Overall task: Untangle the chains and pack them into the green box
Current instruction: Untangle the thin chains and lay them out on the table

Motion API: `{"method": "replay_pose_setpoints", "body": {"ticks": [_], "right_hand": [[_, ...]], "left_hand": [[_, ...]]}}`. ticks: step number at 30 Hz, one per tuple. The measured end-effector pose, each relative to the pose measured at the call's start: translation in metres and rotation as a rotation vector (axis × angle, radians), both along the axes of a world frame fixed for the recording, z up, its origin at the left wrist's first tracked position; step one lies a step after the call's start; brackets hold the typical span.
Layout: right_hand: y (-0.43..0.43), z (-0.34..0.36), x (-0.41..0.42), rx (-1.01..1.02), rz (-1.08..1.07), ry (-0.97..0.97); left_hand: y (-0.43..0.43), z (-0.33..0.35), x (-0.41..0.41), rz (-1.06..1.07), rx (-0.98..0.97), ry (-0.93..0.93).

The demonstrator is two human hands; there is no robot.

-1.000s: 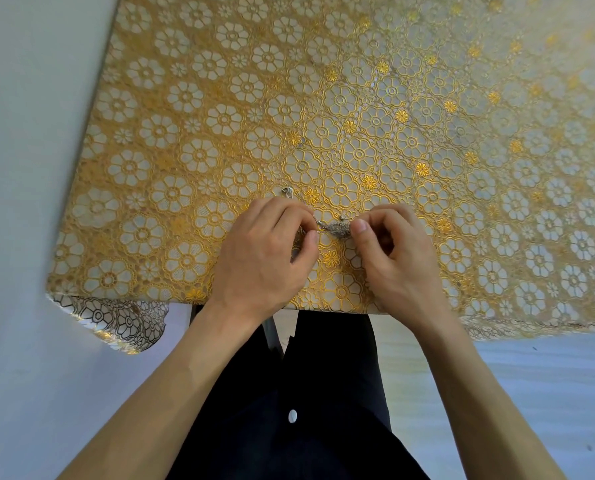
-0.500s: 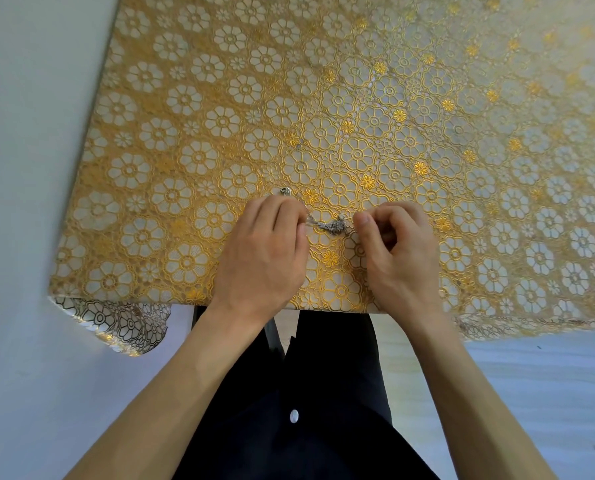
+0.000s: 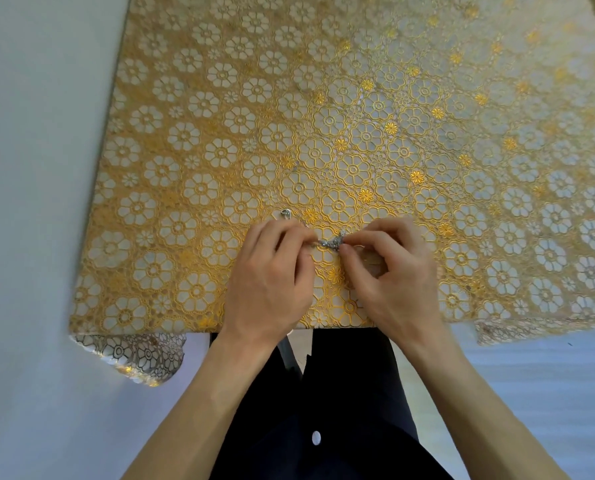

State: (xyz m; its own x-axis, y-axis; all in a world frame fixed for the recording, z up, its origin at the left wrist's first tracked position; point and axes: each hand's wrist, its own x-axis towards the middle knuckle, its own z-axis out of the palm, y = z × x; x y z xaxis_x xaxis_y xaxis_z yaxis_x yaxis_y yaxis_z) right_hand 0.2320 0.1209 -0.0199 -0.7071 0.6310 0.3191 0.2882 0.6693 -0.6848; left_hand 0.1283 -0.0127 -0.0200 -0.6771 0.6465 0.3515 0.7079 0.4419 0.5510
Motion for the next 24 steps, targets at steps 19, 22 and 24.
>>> {"method": "replay_pose_setpoints", "body": {"ticks": [19, 22, 24], "right_hand": [[0.000, -0.002, 0.001, -0.040, 0.036, -0.071], [-0.001, -0.003, 0.001, -0.008, 0.030, -0.081], [-0.001, -0.003, 0.001, -0.006, 0.029, -0.085]], "left_hand": [[0.017, 0.013, -0.018, -0.153, -0.072, -0.114], [0.013, 0.010, -0.017, -0.131, -0.021, -0.195], [0.013, 0.010, -0.016, -0.109, -0.009, -0.211]]}}
